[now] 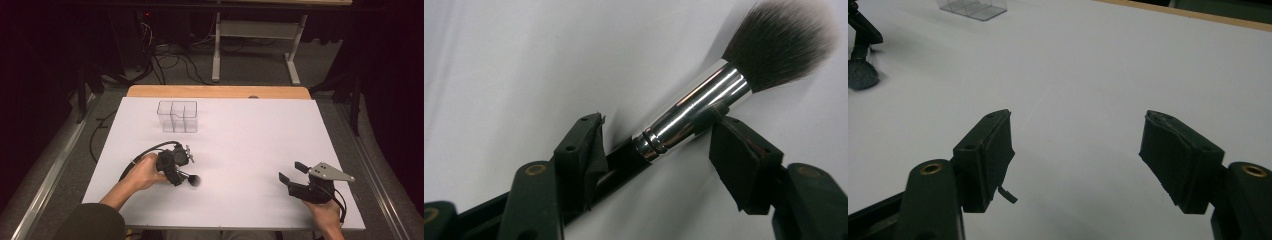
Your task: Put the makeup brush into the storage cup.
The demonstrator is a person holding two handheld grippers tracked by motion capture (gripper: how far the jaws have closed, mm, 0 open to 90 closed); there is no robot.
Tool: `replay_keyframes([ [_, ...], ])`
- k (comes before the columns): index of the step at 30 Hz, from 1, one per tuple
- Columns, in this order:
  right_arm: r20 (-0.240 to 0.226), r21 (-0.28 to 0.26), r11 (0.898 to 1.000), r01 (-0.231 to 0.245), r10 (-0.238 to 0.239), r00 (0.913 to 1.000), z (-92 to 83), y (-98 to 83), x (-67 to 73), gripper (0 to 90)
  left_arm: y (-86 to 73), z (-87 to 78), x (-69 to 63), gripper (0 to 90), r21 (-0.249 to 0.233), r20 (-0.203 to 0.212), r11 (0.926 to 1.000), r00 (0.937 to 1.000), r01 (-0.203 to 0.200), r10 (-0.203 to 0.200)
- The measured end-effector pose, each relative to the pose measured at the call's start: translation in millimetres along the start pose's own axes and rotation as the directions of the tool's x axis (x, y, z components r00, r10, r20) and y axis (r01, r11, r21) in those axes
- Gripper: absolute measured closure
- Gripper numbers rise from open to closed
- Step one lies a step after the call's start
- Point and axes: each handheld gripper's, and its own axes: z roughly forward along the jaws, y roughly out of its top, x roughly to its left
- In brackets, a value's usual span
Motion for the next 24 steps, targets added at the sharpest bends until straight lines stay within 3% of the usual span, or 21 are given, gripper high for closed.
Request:
replay_keyframes([
  [24, -0.002, 0.006, 1.0, 0.007, -0.007, 1.0, 1.2, 0.2, 1.6, 31.0, 1.5, -0.4, 1.0, 55.9, 0.014, 0.057, 0.9994, 0.9979, 0.03, -0.031],
])
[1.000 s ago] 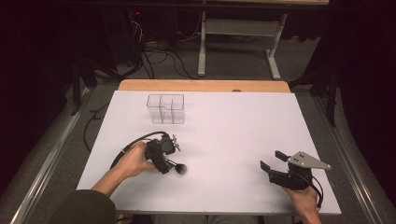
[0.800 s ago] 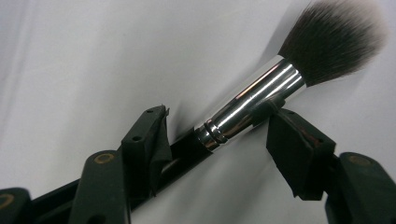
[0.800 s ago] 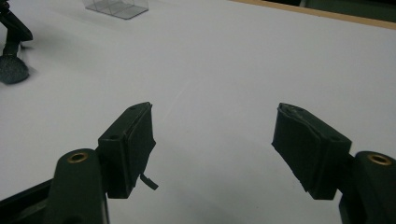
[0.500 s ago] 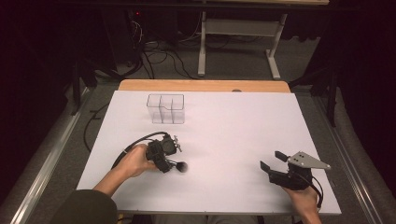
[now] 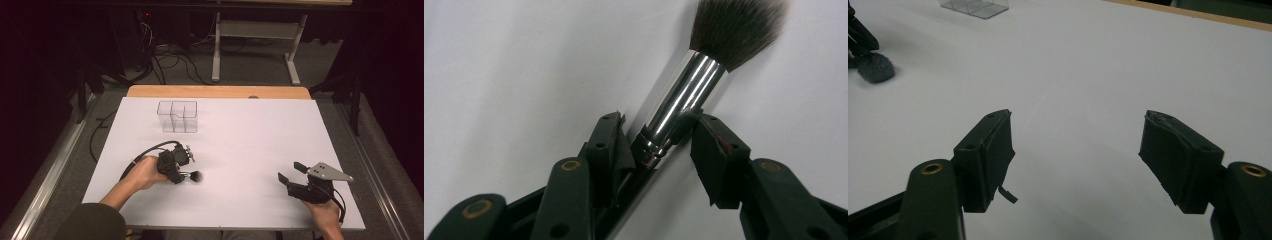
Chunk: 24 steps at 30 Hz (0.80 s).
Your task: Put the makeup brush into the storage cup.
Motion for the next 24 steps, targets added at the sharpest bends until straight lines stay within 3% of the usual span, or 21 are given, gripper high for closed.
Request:
replay_keyframes([
  [9, 0.002, 0.001, 1.0, 0.001, -0.001, 1.0, 0.1, 0.2, 0.3, 31.1, 3.3, 0.1, -2.8, 65.2, 0.024, 0.014, 0.9997, 0.9999, -0.002, 0.001],
  [15, 0.002, 0.003, 1.0, -0.002, 0.002, 1.0, -0.2, -0.2, -0.4, 31.1, 4.5, 0.3, -2.2, 67.6, 0.035, 0.027, 0.9991, 0.9993, 0.025, -0.026],
  [19, 0.001, 0.006, 1.0, 0.004, -0.004, 1.0, 0.5, 0.3, 0.7, 31.2, 5.8, 0.6, -3.5, 68.7, 0.043, 0.021, 0.9977, 0.9984, 0.052, -0.053],
  [24, 0.005, 0.003, 1.0, 0.003, -0.003, 1.0, 0.0, -0.4, -0.1, 31.4, 7.4, 0.4, -5.6, 70.6, 0.056, 0.009, 0.9967, 0.9982, 0.058, -0.059],
])
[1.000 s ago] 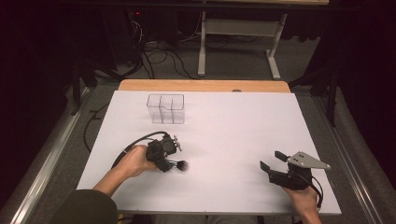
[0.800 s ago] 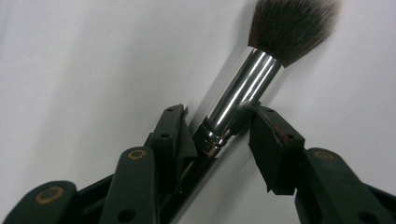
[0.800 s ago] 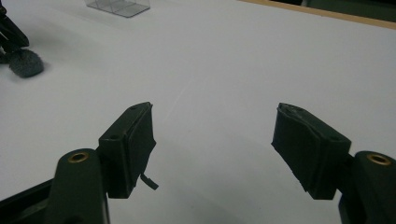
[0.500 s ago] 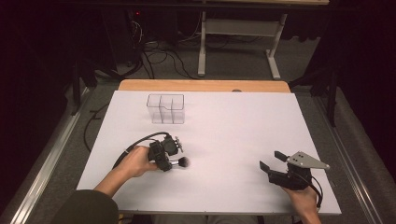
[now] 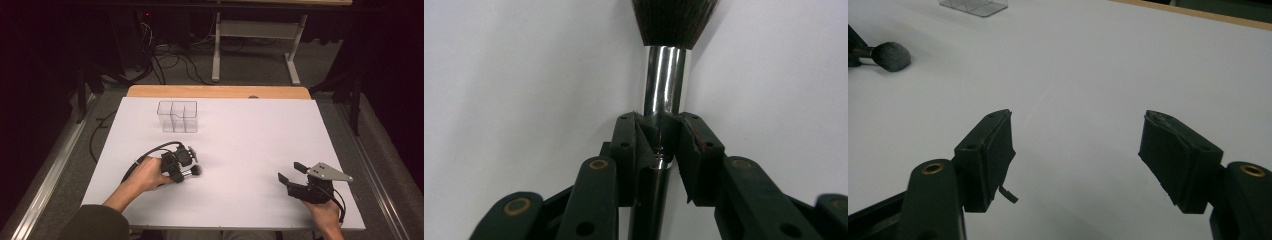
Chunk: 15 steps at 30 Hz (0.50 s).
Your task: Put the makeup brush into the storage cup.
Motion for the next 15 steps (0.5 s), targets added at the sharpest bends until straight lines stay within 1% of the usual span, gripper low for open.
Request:
replay_keyframes([
  [2, 0.0, -0.001, 1.0, -0.001, 0.001, 1.0, 0.0, 0.2, -0.1, 31.4, 0.0, 0.0, 0.1, 70.9, 0.0, 0.0, 1.0, 1.0, 0.004, -0.004],
  [4, 0.001, 0.001, 1.0, -0.001, 0.001, 1.0, 0.2, 0.6, 0.4, 31.4, 0.0, 0.1, 0.5, 71.1, -0.001, 0.004, 0.9998, 0.9997, 0.022, -0.022],
  [5, 0.001, 0.003, 1.0, 0.001, -0.001, 1.0, 0.3, 0.7, 0.6, 31.4, -0.7, 0.2, 0.7, 71.2, -0.008, 0.006, 0.9992, 0.9992, 0.04, -0.04],
  [6, 0.001, 0.006, 1.0, 0.002, -0.002, 1.0, 0.2, 0.5, 0.9, 31.4, -1.5, 0.3, 0.6, 71.2, -0.015, 0.007, 0.9987, 0.9988, 0.048, -0.048],
  [10, 0.003, 0.005, 1.0, -0.005, 0.005, 1.0, 0.0, -0.1, 0.1, 31.5, -7.5, -0.1, -0.5, 71.5, -0.056, 0.002, 0.996, 0.9976, 0.069, -0.069],
  [13, 0.003, 0.002, 1.0, 0.003, -0.003, 1.0, 0.5, 0.4, -0.1, 31.5, -11.2, -0.1, -2.0, 71.6, -0.083, -0.007, 0.9936, 0.9969, 0.077, -0.078],
  [15, 0.002, 0.007, 1.0, 0.0, 0.0, 1.0, 0.6, 0.6, 0.9, 31.5, -12.7, -0.5, -3.0, 71.6, -0.093, -0.014, 0.9928, 0.9969, 0.076, -0.077],
])
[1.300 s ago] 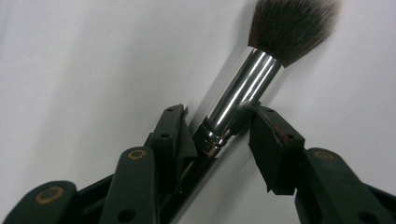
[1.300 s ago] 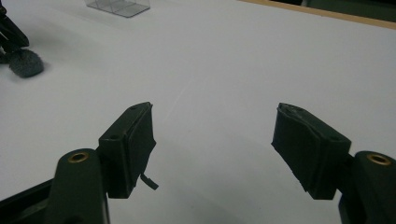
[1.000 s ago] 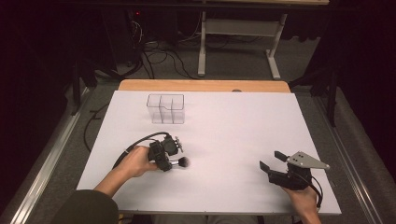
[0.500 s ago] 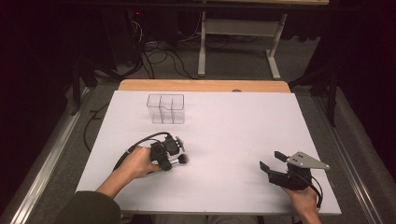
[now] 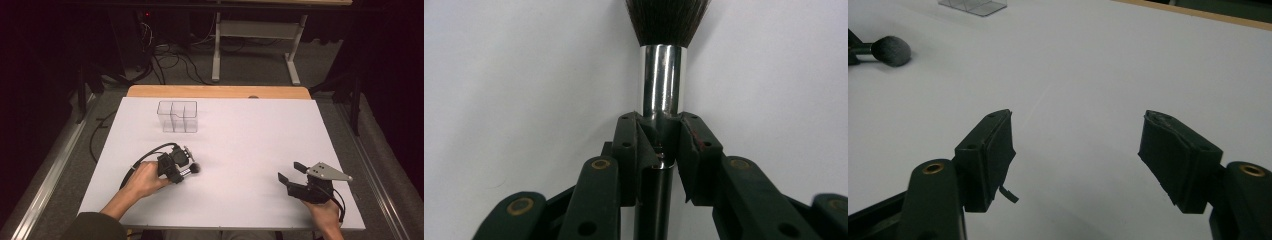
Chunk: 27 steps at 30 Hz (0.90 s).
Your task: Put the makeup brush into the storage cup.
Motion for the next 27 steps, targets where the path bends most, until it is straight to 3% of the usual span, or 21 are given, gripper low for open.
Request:
replay_keyframes([
  [11, -0.002, 0.001, 1.0, 0.001, -0.001, 1.0, 0.6, -0.1, -0.1, 31.6, 0.7, -5.8, -2.2, 71.8, -0.054, 0.013, 0.9985, 0.9999, -0.002, 0.003],
  [17, -0.002, 0.002, 1.0, -0.011, 0.011, 0.9999, 0.3, -0.9, -0.7, 31.6, 0.8, -12.4, -0.2, 71.8, -0.114, 0.01, 0.9934, 0.9999, 0.013, -0.012],
  [21, -0.006, 0.002, 1.0, -0.01, 0.01, 0.9999, 1.1, -0.2, -0.3, 31.6, 0.7, -17.9, 1.3, 71.7, -0.168, -0.007, 0.9853, 0.9994, 0.032, -0.034],
  [27, -0.002, -0.003, 1.0, -0.006, 0.006, 1.0, 0.7, -0.7, -0.9, 31.6, -0.6, -29.9, 5.1, 71.7, -0.262, 0.01, 0.9625, 0.9975, 0.07, -0.07],
])
